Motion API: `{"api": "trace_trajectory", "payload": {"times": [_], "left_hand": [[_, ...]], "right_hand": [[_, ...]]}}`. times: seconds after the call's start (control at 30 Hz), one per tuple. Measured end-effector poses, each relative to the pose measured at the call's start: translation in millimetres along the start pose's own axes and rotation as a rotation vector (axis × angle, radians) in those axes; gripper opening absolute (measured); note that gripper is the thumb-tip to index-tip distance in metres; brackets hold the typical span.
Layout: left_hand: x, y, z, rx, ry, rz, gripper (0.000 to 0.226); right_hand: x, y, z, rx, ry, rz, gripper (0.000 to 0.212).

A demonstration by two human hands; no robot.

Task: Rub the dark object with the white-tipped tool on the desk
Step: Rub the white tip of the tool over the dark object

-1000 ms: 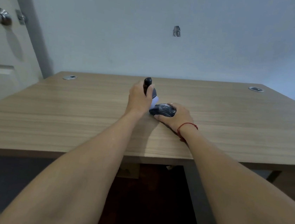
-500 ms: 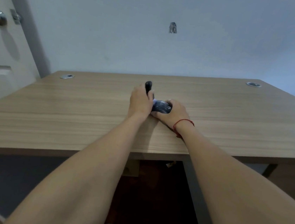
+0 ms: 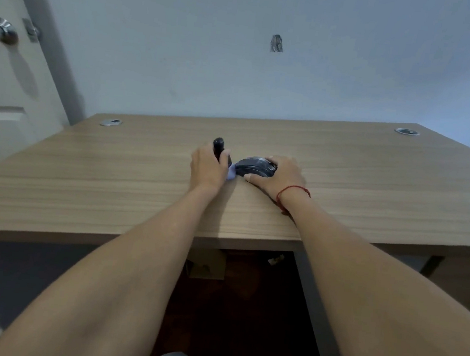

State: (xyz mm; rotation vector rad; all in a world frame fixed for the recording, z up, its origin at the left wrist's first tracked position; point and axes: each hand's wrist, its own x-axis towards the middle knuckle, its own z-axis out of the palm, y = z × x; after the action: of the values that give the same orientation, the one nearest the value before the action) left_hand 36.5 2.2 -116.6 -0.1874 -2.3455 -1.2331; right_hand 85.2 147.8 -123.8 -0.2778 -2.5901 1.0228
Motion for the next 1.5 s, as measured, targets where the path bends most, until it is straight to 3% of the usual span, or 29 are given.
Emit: {"api": "trace_trajectory", "payload": {"times": [0.2,0.4,0.6,0.77,0.97,1.1,1.3,1.4,1.5], "left_hand": [[13,31,-1,-0.091,0.028,0.068,0.034],[-1,9,0,0.095,-0.003,-0.034,0.034],[13,34,3,-0.098,-0.005,0.114,0.028],[4,5,5,0.033,0.017,-0.016,0.029],[16,25,7,-0.082,-0.006,0.101,0.029],[17,5,5,0.019,-0.029,-0.017,0.031],[15,1,4,-0.003,0.034,-0.047,0.027],[11,1,8,-0.021,0.038,-0.041,0.025],[16,-1,7,-0.038,0.028,-0.015,0.026]], "right_hand": [[5,-1,-2,0.026,-0.045,-0.039,0.082],[3,5,0,0.051,-0.055,-0.07,0.073],[7,5,-3,0.115,-0.096,-0.099,0.074],[3,7,-9,0.151,-0.12,-0.101,0.067],[5,6,-10,0.168,-0.138,-0.105,0.068],[3,5,-11,0.209,-0.157,-0.072,0.068],[10,5,-18,0.252,-0.237,-0.036,0.077],[12,12,-18,0.227,-0.153,0.019,0.077],[15,19,-13,0.201,0.021,0.117,0.063]]}}
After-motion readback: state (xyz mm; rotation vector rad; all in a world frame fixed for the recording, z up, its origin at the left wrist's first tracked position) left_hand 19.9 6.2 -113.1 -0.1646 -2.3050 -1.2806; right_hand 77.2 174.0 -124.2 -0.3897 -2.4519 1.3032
